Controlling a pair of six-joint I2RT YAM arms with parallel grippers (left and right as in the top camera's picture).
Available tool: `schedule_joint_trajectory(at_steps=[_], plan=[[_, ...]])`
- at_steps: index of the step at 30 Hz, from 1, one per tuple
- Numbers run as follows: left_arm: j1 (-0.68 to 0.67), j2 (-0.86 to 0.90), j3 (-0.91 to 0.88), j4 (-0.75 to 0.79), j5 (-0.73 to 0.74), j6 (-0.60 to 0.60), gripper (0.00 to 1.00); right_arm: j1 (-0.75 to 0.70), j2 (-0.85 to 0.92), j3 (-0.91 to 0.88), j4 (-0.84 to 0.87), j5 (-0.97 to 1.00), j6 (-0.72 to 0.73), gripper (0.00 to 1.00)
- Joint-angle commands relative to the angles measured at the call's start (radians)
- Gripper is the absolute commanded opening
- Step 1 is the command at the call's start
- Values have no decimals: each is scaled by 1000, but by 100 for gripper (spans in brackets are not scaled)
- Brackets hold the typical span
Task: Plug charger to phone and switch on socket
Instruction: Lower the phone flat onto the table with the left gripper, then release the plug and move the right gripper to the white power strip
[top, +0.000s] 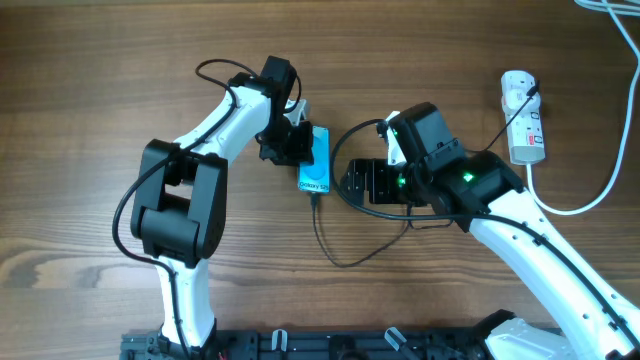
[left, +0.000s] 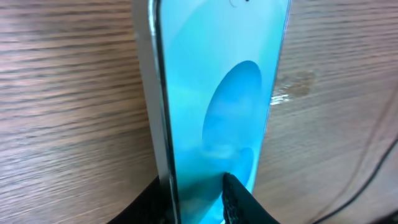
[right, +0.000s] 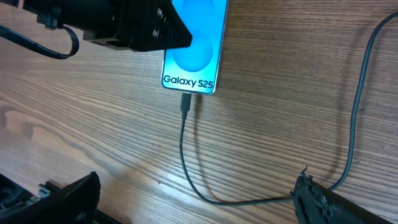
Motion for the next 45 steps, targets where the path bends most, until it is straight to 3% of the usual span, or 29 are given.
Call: schedule_joint_trajectory(at_steps=[1,3,4,7,10,11,17,21,25,32,37,42,45], plan=[[-4,18,-5,-7,-47,8,36,-2,5,6,-2,-12,-3,100],[-4,18,-5,-13,-76,8,37,-2,5,6,-2,-12,-3,100],[-4,18,-5,-14,-88,8,50,-2,5,6,-8,-12,-2,100],[-4,16,-4,-18,-106,8,68,-2,5,6,-16,-12,-3,100],[-2,-18,12,-49,-106,8,97,-2,5,6,-19,-12,-5,100],[-1,-45,22,-59,-106,8,100,-2,5,6,-19,-12,-6,100],[0,-421,32,-74,-106,-68,100,-2,5,6,-19,-12,-6,100],[-29,-651,31,-166,-108,-81,100,-2,5,6,-20,-12,-5,100],[-133,-830,-24,-270,-282,-142,100,-2,5,6,-16,-12,14,100],[-185,-911,-333,-234,-327,-285,100,-34,-1,117,-83,64,-17,100],[-185,-906,-369,-220,-327,-283,100,-290,0,360,-299,271,13,100],[-185,-906,-369,-220,-327,-283,100,-725,39,377,-247,333,32,100],[-185,-906,-369,-220,-327,-283,100,-863,91,362,-224,343,32,100]])
